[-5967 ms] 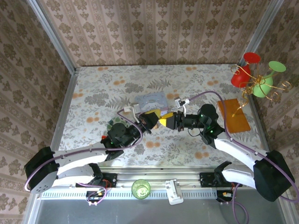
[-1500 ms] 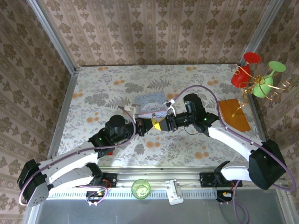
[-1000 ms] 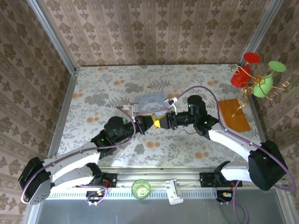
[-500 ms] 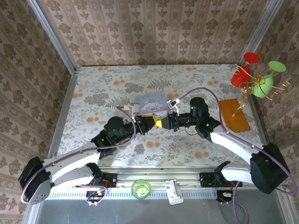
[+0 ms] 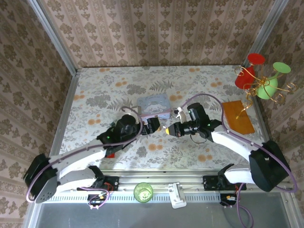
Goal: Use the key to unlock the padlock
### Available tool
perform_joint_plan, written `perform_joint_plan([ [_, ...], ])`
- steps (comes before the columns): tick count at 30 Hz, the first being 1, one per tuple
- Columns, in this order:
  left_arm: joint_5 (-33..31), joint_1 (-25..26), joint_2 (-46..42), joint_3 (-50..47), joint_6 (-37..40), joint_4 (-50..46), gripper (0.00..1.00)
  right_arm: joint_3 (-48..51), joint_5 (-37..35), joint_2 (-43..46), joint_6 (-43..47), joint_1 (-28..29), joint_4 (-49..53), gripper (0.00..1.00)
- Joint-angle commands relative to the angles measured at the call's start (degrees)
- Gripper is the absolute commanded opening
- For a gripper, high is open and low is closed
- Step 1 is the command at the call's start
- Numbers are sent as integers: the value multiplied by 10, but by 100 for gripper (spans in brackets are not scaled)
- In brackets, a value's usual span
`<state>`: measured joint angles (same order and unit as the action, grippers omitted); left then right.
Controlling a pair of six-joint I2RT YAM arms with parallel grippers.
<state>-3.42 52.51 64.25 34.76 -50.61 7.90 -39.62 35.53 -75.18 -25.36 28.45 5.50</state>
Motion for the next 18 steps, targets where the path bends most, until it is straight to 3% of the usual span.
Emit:
perform_joint_plan([
  [1, -27, 12, 31, 27, -5, -11, 99, -15, -71, -21, -8, -8, 47, 0],
  [7, -57, 13, 100, 18, -32, 30, 91, -16, -97, -42, -36, -10, 41, 0],
  [18, -33, -14, 236, 12, -61, 161, 83, -9, -95, -58, -40, -17, 24, 0],
])
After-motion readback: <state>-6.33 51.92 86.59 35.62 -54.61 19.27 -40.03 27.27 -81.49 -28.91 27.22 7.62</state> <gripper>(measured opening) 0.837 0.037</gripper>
